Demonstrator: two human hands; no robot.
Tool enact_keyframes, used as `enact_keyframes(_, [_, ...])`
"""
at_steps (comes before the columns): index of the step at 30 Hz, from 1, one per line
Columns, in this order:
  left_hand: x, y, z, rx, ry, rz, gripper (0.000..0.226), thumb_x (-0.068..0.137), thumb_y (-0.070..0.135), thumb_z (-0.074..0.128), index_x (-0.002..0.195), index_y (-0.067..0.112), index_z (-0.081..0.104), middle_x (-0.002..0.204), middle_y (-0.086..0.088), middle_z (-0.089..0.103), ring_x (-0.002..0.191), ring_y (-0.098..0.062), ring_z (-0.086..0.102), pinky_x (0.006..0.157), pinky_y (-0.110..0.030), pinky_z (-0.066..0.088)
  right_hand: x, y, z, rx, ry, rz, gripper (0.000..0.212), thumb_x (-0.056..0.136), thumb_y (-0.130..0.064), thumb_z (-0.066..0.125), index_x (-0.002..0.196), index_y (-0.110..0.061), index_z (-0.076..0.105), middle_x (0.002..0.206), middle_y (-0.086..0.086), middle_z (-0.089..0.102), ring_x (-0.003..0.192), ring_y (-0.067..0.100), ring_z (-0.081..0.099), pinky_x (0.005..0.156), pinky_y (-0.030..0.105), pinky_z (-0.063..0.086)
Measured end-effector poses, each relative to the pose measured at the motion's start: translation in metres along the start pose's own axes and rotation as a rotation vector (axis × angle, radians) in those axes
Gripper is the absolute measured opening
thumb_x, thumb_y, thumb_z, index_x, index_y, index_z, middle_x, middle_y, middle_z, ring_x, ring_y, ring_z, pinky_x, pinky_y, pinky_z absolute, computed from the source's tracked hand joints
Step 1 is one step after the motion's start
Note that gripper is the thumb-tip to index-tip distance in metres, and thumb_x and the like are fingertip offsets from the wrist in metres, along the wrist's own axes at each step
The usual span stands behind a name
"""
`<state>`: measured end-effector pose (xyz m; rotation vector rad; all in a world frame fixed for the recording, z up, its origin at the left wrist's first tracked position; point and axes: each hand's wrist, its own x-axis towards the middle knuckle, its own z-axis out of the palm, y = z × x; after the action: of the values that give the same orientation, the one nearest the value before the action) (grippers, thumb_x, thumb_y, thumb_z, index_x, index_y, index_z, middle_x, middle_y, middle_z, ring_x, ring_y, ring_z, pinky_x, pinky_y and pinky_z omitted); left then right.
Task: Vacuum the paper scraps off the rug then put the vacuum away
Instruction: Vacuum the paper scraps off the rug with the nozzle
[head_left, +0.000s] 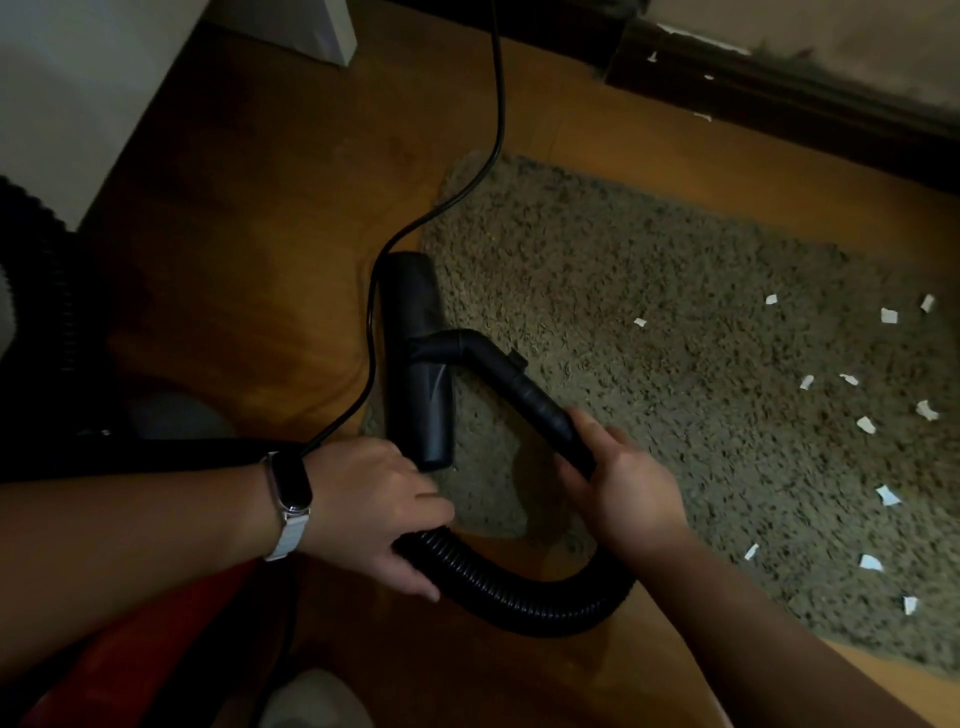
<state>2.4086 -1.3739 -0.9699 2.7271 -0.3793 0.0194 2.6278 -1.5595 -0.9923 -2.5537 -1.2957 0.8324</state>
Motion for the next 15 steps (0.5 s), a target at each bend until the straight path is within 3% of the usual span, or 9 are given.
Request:
enact_keyframes(5, [0.004,-0.001,-0.001,-0.022,0.010,-0.056,0.059,0.084,0.079,0.044,0.091,0.025,0.067,0.069,0.012,0.063,0.059,-0.009,0.063,0.052,-0.027,0.053,0.003,0.013,-0.010,-0.053,0.043,0.021,0.058,0.094,-0.047,0.052,0.147,-0.045,0.029,0.095,-0.012,0.046,0.070,0.011,0.052,0.052,0.025,0.043])
enact_keyframes(10, [0.013,0.002,-0.002,-0.028,0.023,-0.087,0.057,0.084,0.077,0.045,0.093,0.025,0.067,0.070,0.011,0.063,0.060,-0.010,0.062,0.051,-0.029,0.052,-0.014,0.036,-0.016,0.022,0.122,0.143,0.057,0.092,-0.039,0.060,0.146,-0.041,0.040,0.095,-0.010,0.051,0.063,0.009,0.048,0.045,0.016,0.027])
enact_keyframes(13, [0.019,0.004,-0.001,-0.030,-0.006,-0.073,0.057,0.085,0.076,0.047,0.094,0.024,0.067,0.071,0.011,0.063,0.061,-0.011,0.063,0.051,-0.029,0.052,-0.022,0.043,-0.015,0.063,0.115,0.188,0.057,0.093,-0.037,0.063,0.146,-0.039,0.041,0.092,-0.007,0.051,0.061,0.001,0.046,0.045,0.018,0.030])
enact_keyframes(15, [0.020,0.003,-0.002,-0.026,-0.022,-0.072,0.056,0.084,0.076,0.047,0.095,0.025,0.067,0.072,0.011,0.063,0.061,-0.010,0.063,0.051,-0.028,0.052,-0.022,0.044,-0.014,0.118,0.092,0.192,0.058,0.092,-0.036,0.063,0.147,-0.037,0.042,0.092,-0.002,0.055,0.062,0.006,0.052,0.047,0.023,0.038])
